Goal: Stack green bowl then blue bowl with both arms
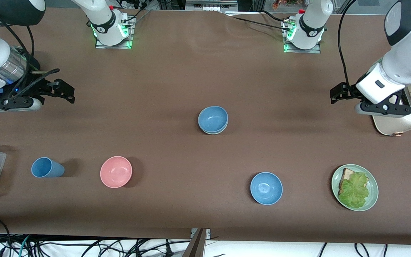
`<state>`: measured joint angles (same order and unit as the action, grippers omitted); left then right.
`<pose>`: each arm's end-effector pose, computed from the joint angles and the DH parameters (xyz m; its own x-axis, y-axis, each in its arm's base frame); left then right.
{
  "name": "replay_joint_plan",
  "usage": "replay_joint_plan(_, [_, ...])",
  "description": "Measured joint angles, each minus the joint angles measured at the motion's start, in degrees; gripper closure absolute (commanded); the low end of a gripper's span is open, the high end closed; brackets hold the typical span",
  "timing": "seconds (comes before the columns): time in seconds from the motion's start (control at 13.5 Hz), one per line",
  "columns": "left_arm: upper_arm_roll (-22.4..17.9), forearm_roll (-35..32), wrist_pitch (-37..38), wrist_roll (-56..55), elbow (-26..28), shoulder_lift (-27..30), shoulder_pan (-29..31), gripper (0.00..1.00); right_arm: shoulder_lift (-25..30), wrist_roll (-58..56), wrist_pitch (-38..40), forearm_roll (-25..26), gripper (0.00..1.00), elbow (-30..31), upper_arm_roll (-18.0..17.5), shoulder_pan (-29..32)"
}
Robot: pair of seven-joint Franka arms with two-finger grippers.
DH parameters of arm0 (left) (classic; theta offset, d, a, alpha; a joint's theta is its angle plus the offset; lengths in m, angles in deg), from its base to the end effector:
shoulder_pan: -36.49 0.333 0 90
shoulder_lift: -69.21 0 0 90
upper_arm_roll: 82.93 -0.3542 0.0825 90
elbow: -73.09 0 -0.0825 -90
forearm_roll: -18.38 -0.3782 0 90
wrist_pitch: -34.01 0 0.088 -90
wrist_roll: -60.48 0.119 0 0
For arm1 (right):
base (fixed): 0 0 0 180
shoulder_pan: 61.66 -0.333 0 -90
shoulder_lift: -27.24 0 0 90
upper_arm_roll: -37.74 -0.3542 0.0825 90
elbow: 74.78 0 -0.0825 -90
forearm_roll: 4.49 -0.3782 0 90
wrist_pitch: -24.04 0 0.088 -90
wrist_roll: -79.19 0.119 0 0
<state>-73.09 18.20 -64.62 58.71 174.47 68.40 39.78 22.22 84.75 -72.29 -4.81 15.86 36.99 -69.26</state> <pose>0.5515 -0.0624 0.5627 0.9946 -0.0837 -0.0618 -0.0840 -0.9965 -0.0026 0.5808 0.0855 0.6055 0.9988 0.0480 0.0110 0.0481 -0.9988 -0.0078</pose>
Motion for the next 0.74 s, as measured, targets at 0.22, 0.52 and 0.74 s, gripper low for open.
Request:
replay_joint_plan(0.22, [-0.16,0.44,2.2,0.04,0.42,0.57,-1.7,0.0,0.0,0.0,0.0,0.02,0.0,0.0,0.0,0.0])
replay_joint_plan(0.52, [-0.8,0.44,2.63,0.04,0.36,0.69,-2.47,0.0,0.0,0.0,0.0,0.02,0.0,0.0,0.0,0.0])
replay_joint_plan(0.74, [-1.74,0.92,2.63,0.08,0.08,0.79,-2.47,0.0,0.0,0.0,0.0,0.03,0.0,0.0,0.0,0.0])
